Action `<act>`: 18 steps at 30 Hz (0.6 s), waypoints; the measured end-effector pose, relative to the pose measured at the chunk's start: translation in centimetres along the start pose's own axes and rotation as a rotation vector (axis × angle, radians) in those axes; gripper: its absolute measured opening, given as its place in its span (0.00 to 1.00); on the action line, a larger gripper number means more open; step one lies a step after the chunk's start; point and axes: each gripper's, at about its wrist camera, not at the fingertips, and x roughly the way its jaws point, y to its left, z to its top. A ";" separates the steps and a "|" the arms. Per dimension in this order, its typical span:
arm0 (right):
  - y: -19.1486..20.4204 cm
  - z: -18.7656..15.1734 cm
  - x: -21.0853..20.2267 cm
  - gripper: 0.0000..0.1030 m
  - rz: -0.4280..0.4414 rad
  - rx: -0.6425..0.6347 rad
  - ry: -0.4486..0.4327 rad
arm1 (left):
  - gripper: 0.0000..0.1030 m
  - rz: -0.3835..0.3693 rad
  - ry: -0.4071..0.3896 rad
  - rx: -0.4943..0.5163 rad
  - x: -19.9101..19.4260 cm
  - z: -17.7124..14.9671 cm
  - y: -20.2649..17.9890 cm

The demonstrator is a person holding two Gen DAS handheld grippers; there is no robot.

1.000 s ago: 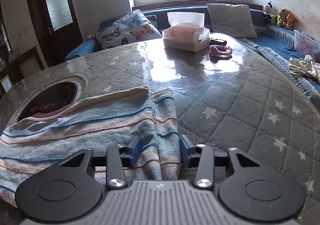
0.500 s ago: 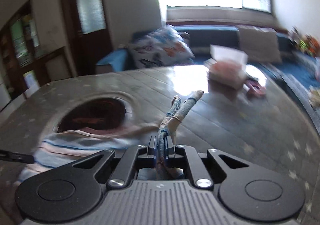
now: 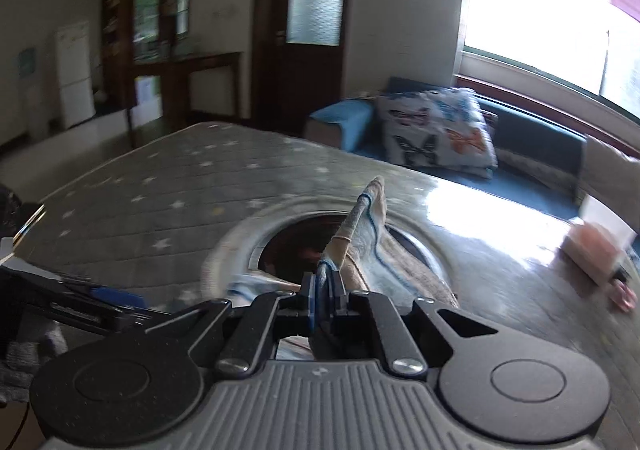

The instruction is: Fold clothes

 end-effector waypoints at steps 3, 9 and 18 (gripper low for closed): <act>2.4 0.5 1.3 0.05 0.015 -0.042 0.020 | 0.78 -0.006 -0.007 -0.009 -0.3 -0.1 0.5; 6.1 0.0 4.1 0.05 0.061 -0.077 0.058 | 0.80 -0.006 -0.014 -0.027 -0.7 -0.2 1.1; 4.4 -0.3 2.0 0.18 0.118 -0.052 0.041 | 0.82 0.023 -0.026 -0.041 -0.9 0.2 1.4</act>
